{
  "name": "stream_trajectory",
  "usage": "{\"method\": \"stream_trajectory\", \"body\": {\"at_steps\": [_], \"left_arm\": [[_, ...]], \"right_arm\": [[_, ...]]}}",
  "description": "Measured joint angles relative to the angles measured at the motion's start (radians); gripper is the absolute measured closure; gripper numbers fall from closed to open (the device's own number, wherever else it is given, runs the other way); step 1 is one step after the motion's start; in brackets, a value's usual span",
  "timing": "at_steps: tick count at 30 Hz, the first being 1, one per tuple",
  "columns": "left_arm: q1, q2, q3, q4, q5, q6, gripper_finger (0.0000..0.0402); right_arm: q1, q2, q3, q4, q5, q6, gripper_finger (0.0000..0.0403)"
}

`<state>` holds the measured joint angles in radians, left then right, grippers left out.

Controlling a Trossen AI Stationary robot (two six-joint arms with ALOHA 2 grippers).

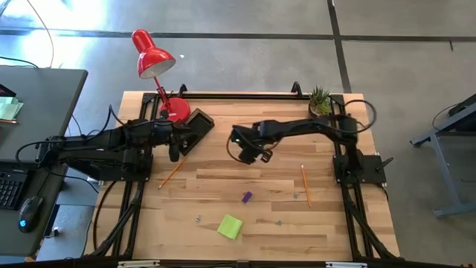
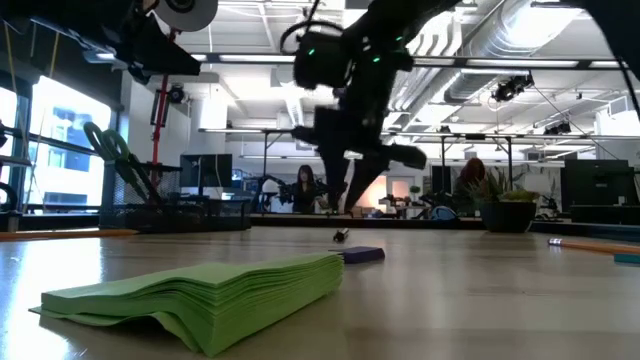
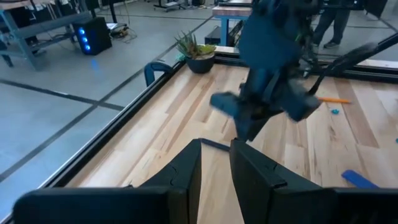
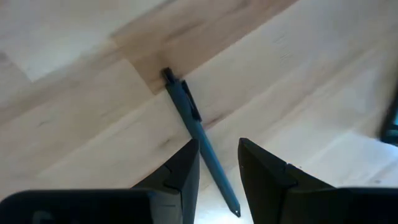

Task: Pick and place office supplies into organizer
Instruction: Put the black pen into the desk organizer

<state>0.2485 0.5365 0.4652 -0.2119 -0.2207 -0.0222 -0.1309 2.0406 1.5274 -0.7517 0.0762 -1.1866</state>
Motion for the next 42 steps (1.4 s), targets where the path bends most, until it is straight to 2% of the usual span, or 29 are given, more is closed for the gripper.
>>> {"method": "stream_trajectory", "body": {"at_steps": [4, 9, 18, 31, 37, 42], "left_arm": [[0.000, -0.004, 0.000, -0.001, 0.000, 0.000, 0.0332], [0.000, -0.005, 0.000, -0.013, 0.000, 0.000, 0.0334], [0.000, -0.005, 0.000, -0.031, 0.000, -0.008, 0.0334], [0.000, -0.005, 0.000, -0.033, 0.000, -0.019, 0.0334], [0.000, -0.005, 0.000, -0.031, 0.000, -0.027, 0.0334], [0.000, -0.005, 0.000, -0.031, 0.024, -0.034, 0.0334]], "right_arm": [[-0.014, 0.105, 0.133, -0.149, -0.027, -0.032, 0.0301], [-0.013, 0.206, 0.242, -0.260, -0.003, -0.035, 0.0320], [-0.011, 0.233, 0.259, -0.269, -0.014, -0.021, 0.0351], [-0.017, 0.227, 0.263, -0.207, -0.124, 0.272, 0.0396], [-0.044, 0.222, 0.367, -0.152, -0.222, 0.453, 0.0394], [-0.048, 0.222, 0.466, -0.049, -0.307, 0.532, 0.0398]]}}
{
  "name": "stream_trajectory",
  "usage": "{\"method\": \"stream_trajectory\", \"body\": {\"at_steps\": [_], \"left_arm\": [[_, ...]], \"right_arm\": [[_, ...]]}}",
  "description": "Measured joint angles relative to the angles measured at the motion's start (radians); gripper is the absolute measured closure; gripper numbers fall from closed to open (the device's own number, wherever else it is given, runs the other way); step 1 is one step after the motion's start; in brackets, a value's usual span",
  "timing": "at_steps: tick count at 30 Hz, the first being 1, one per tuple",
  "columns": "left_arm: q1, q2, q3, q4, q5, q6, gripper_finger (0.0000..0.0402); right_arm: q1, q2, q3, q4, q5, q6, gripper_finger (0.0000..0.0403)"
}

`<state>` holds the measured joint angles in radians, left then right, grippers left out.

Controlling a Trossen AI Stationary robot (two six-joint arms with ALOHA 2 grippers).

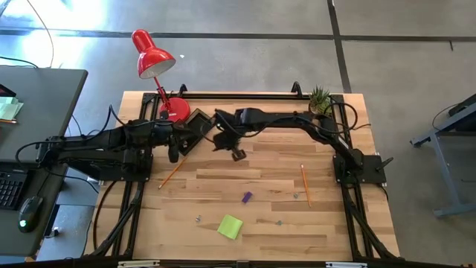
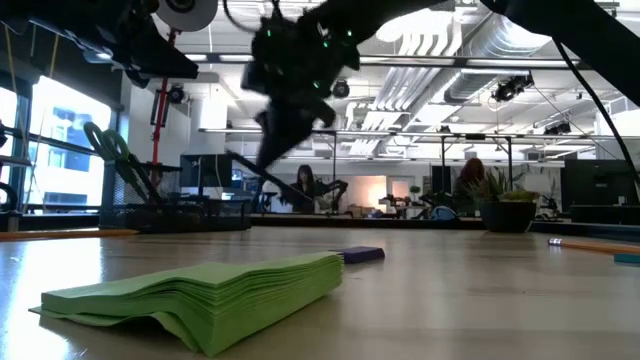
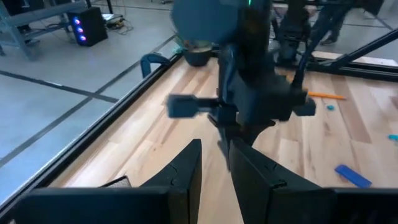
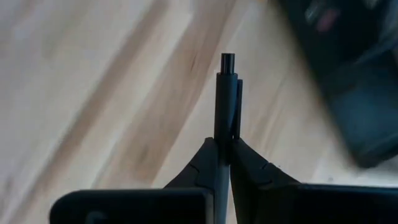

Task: Pick and place office supplies into organizer
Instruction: Put the black pen into the desk organizer

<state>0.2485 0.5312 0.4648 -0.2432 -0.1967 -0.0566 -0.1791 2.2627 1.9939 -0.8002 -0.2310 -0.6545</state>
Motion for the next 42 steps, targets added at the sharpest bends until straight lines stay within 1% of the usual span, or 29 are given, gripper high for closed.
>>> {"method": "stream_trajectory", "body": {"at_steps": [3, 6, 8, 12, 14, 16, 19, 24, 27, 29, 32, 35, 38, 40, 42], "left_arm": [[0.000, -0.003, 0.000, 0.000, 0.027, 0.000, 0.0334], [0.000, -0.024, 0.000, 0.001, 0.032, 0.010, 0.0334], [0.000, -0.042, 0.000, -0.005, 0.047, 0.026, 0.0334], [0.000, -0.084, 0.000, -0.041, 0.116, 0.046, 0.0334], [-0.001, -0.102, -0.001, -0.059, 0.118, 0.057, 0.0332], [-0.001, -0.110, -0.003, -0.074, 0.115, 0.065, 0.0323], [-0.001, -0.110, -0.003, -0.094, 0.077, 0.076, 0.0295], [0.000, -0.110, -0.003, -0.112, 0.005, 0.075, 0.0237], [0.000, -0.110, -0.003, -0.060, 0.003, 0.052, 0.0209], [0.000, -0.110, -0.003, -0.038, 0.020, 0.041, 0.0196], [0.000, -0.108, -0.003, -0.043, 0.035, 0.029, 0.0186], [0.000, -0.108, -0.004, -0.033, 0.038, 0.027, 0.0184], [0.000, -0.108, -0.004, 0.016, 0.065, 0.026, 0.0183], [0.000, -0.107, -0.004, 0.029, 0.065, 0.022, 0.0183], [0.000, -0.092, -0.017, 0.076, 0.059, 0.022, 0.0186]], "right_arm": [[-0.001, -0.002, 0.047, 0.053, -0.014, 0.069, 0.0394], [-0.017, -0.002, 0.077, 0.098, -0.039, 0.134, 0.0387], [-0.028, -0.002, 0.081, 0.140, -0.047, 0.160, 0.0385], [-0.049, -0.002, 0.081, 0.188, -0.079, 0.183, 0.0387], [-0.059, -0.002, 0.081, 0.216, -0.115, 0.211, 0.0390], [-0.066, -0.002, 0.081, 0.245, -0.171, 0.232, 0.0391], [-0.072, -0.009, 0.081, 0.290, -0.233, 0.234, 0.0392], [-0.066, -0.021, 0.081, 0.324, -0.258, 0.204, 0.0392], [-0.060, -0.021, 0.081, 0.389, -0.302, 0.210, 0.0392], [-0.052, -0.022, 0.081, 0.443, -0.303, 0.210, 0.0391], [-0.048, -0.023, 0.081, 0.499, -0.302, 0.213, 0.0391], [-0.047, -0.028, 0.080, 0.538, -0.301, 0.228, 0.0391], [-0.050, -0.030, 0.080, 0.551, -0.299, 0.234, 0.0391], [-0.050, -0.029, 0.080, 0.570, -0.296, 0.250, 0.0391], [-0.050, -0.029, 0.080, 0.600, -0.295, 0.261, 0.0391]]}}
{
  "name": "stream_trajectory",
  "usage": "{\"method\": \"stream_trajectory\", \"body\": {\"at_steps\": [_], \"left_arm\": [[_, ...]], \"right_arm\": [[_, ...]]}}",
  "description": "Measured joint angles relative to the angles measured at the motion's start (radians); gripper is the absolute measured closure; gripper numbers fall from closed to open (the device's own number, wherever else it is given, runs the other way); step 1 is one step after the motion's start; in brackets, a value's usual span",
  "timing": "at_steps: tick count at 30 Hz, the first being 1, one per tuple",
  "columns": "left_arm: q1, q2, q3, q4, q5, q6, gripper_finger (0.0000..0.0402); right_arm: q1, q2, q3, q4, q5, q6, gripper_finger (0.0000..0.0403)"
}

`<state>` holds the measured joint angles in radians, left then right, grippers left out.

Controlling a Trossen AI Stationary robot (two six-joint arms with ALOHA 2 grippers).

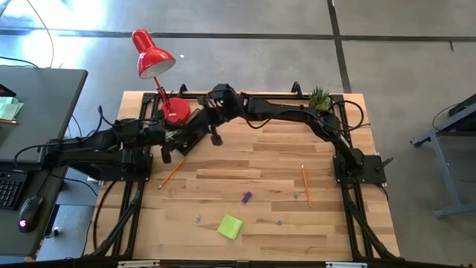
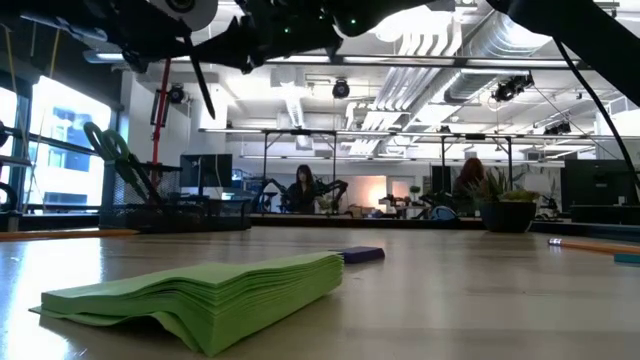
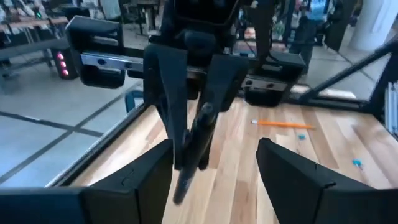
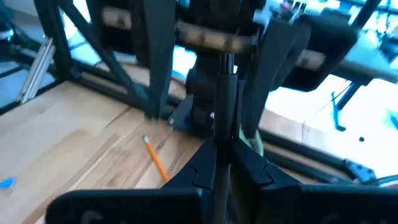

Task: Pick and place office supplies into organizer
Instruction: Put the black pen into the desk organizer

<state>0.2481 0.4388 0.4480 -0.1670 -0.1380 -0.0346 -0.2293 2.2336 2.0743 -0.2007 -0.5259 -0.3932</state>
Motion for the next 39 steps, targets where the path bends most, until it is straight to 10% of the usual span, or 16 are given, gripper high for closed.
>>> {"method": "stream_trajectory", "body": {"at_steps": [7, 24, 39], "left_arm": [[0.001, 0.017, -0.131, 0.283, 0.005, -0.004, 0.0229], [0.001, 0.030, -0.134, 0.294, -0.035, 0.008, 0.0384], [0.000, 0.035, -0.135, 0.283, -0.031, 0.000, 0.0388]], "right_arm": [[0.002, 0.000, 0.000, -0.006, 0.019, 0.004, 0.0391], [0.001, 0.004, -0.003, -0.035, 0.048, 0.019, 0.0391], [0.000, 0.002, 0.000, -0.124, 0.059, 0.030, 0.0345]]}}
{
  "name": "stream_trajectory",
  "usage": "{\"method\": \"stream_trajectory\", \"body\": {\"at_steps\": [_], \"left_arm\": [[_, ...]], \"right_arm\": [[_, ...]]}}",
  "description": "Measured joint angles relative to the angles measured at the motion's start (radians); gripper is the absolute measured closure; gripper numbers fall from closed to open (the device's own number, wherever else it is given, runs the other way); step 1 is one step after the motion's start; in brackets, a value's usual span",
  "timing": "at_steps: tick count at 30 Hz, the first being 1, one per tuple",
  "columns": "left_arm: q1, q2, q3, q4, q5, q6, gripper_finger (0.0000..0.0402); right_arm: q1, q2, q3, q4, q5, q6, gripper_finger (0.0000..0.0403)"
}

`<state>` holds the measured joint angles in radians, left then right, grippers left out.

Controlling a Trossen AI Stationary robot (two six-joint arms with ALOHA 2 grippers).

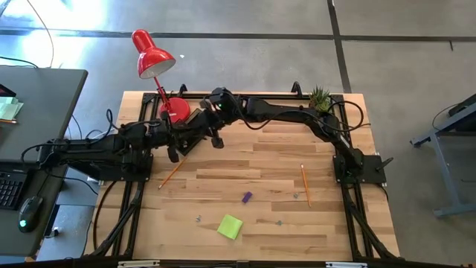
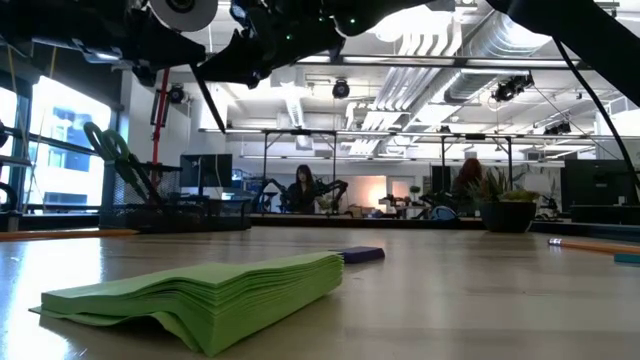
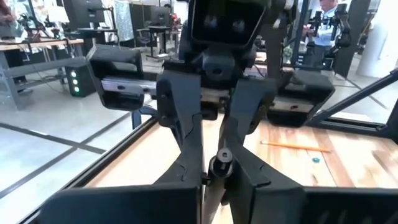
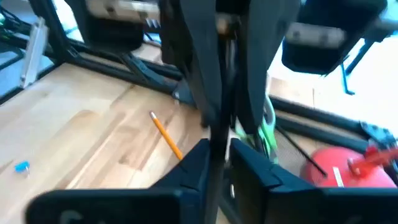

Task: Pick and place office supplies into organizer
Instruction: Put the black pen into the desk organizer

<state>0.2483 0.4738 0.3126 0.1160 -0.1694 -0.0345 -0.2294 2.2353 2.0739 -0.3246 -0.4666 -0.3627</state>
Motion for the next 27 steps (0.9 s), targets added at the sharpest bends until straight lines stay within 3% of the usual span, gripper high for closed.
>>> {"method": "stream_trajectory", "body": {"at_steps": [6, 14, 20, 27], "left_arm": [[-0.001, -0.027, 0.000, -0.077, -0.060, 0.006, 0.0375], [0.000, -0.152, 0.015, -0.240, -0.213, 0.026, 0.0389], [0.000, -0.193, 0.046, -0.308, -0.351, 0.021, 0.0371], [0.000, -0.186, 0.049, -0.468, -0.540, -0.077, 0.0388]], "right_arm": [[-0.004, 0.000, 0.000, -0.041, 0.086, -0.004, 0.0282], [-0.015, 0.000, -0.001, -0.305, 0.223, 0.029, 0.0232], [-0.001, 0.000, -0.001, -0.435, 0.223, 0.054, 0.0226], [0.047, 0.000, -0.001, -0.495, 0.223, 0.090, 0.0246]]}}
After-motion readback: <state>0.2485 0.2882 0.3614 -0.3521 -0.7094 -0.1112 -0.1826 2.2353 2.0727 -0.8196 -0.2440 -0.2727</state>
